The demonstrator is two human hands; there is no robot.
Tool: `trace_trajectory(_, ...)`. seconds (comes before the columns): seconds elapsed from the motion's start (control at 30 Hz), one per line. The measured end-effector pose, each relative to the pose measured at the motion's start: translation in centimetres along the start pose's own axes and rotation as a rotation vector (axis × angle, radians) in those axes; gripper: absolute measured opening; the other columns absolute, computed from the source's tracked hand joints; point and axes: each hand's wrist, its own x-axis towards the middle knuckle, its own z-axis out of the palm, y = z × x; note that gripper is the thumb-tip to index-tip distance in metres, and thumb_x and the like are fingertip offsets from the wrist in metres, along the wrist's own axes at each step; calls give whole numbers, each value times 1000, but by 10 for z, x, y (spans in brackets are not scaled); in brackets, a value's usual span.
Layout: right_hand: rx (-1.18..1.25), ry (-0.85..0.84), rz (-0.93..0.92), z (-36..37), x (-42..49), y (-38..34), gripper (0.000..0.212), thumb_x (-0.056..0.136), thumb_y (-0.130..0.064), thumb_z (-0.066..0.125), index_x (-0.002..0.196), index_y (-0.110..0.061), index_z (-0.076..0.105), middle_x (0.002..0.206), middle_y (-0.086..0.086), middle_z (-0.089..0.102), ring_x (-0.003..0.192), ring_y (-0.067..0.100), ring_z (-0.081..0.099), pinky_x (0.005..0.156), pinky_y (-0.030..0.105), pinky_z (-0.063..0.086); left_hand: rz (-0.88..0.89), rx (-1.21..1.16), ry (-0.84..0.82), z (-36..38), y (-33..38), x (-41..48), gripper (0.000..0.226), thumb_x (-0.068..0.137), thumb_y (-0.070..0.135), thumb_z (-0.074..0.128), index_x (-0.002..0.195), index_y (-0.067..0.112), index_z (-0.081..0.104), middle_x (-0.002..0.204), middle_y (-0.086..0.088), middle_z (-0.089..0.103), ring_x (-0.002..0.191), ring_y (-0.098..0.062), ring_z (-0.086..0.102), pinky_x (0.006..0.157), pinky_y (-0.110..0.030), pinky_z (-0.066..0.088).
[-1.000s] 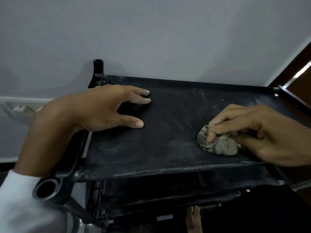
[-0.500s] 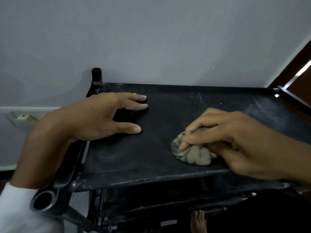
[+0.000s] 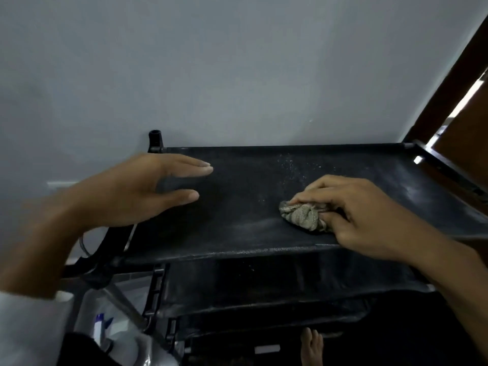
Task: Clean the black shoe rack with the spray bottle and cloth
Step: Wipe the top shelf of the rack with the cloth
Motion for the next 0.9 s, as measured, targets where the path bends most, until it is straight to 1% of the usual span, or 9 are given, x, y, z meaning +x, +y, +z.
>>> trace_trajectory(0.07,31,-10,-15,-1,-3,3,51,88,-4,63,125,-38,65,115,-22,55,105,-6,52,85,13,43,-30,93,10,-3,19,-14,56,77,67,37,132,60,42,137,47,36,120,29,35,99,-8,33)
trace_trajectory(0.1,50,-18,-18,-2,-3,4,51,87,-6,64,125,-39,65,115,-23,53,106,-4,52,86,13,44,-31,125,44,1,31,-16,56,79,67,33,134,57,41,138,45,38,122,24,38,101,-12,36)
trace_trajectory(0.17,44,-43,-21,-7,-2,5,50,85,-16,66,128,-43,63,117,-26,51,110,-3,49,90,12,40,-39,174,101,18,51,-10,51,92,56,34,141,46,42,145,31,42,133,6,41,110,-30,39)
trace_trajectory(0.27,-73,-73,-31,-12,-2,6,51,84,-47,62,134,-51,53,119,-30,50,115,2,43,99,23,35,-153,273,137,48,65,18,46,102,37,39,148,38,36,154,21,35,143,-8,32,111,-44,40)
trace_trajectory(0.37,-186,-67,-19,-12,-3,1,55,80,-65,50,134,-54,50,121,-30,53,110,5,48,96,31,44,-259,337,180,63,56,37,45,105,32,37,150,32,36,156,15,33,147,-10,25,110,-44,40)
trace_trajectory(0.47,-229,-16,-22,-3,3,-1,43,86,-51,58,128,-49,56,113,-23,60,104,7,59,89,32,49,-294,324,220,69,39,40,44,105,32,37,149,28,39,156,12,35,147,-13,26,112,-42,38)
trace_trajectory(0.57,-229,70,9,1,21,-4,33,87,-37,65,119,-43,63,102,-15,64,99,12,61,78,25,39,-328,291,211,71,33,38,45,105,35,35,149,28,38,158,10,32,150,-15,20,114,-44,36)
trace_trajectory(0.73,-176,36,-30,22,41,-28,30,93,-38,62,123,-41,64,113,-14,70,106,13,64,92,26,46,-397,281,111,76,22,38,50,105,36,30,154,27,26,164,6,11,152,-19,0,116,-45,26)
trace_trajectory(0.9,-160,-14,11,12,52,-20,37,83,-29,67,113,-51,67,101,-22,74,95,1,68,87,27,56,-358,255,79,80,19,36,53,106,34,25,157,25,15,166,2,2,152,-22,-4,122,-38,6)
